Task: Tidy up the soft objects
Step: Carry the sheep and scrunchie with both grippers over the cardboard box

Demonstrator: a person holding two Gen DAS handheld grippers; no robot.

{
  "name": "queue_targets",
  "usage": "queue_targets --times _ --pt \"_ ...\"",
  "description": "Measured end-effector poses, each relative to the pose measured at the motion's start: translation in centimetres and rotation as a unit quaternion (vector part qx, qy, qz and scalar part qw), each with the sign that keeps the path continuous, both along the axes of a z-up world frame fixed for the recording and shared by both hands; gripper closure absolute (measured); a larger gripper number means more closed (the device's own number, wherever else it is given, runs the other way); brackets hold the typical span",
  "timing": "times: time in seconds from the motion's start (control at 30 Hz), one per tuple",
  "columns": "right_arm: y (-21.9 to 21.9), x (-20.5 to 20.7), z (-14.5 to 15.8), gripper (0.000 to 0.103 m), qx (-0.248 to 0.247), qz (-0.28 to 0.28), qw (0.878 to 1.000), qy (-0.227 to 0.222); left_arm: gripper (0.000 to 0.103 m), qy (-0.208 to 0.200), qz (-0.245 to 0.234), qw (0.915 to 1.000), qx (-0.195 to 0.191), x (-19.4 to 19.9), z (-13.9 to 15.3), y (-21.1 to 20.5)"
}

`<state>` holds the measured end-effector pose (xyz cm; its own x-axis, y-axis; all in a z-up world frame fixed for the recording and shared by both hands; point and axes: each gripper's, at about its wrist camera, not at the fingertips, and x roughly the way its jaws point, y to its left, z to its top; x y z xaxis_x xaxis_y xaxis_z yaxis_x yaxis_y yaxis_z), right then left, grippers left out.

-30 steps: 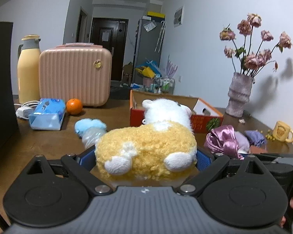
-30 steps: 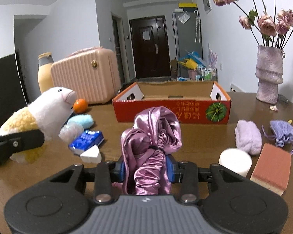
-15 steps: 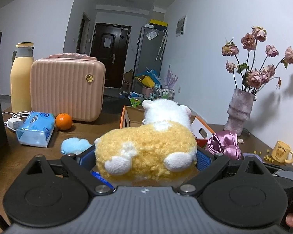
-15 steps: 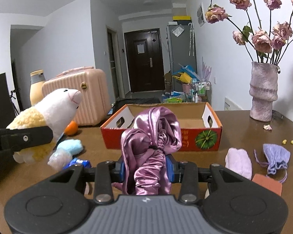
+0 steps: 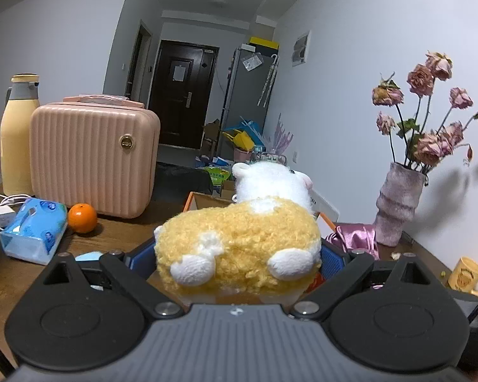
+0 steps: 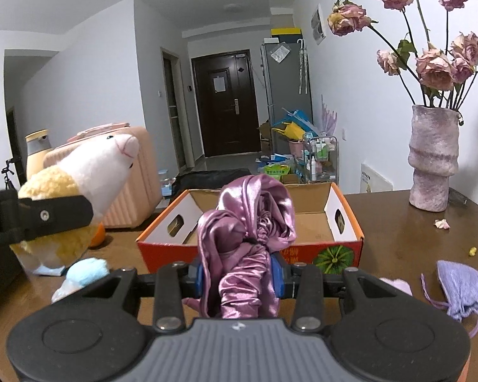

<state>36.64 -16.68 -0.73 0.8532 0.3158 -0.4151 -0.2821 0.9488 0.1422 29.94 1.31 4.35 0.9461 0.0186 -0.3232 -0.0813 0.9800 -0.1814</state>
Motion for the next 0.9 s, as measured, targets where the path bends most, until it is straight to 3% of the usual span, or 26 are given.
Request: queue_targets --times 0.9 --pt "0.5 11.5 0.2 0.065 -0.007 -0.038 0.999 0.017 0.005 0.014 0.043 0.9989 0.011 12.3 -0.9 -0.1"
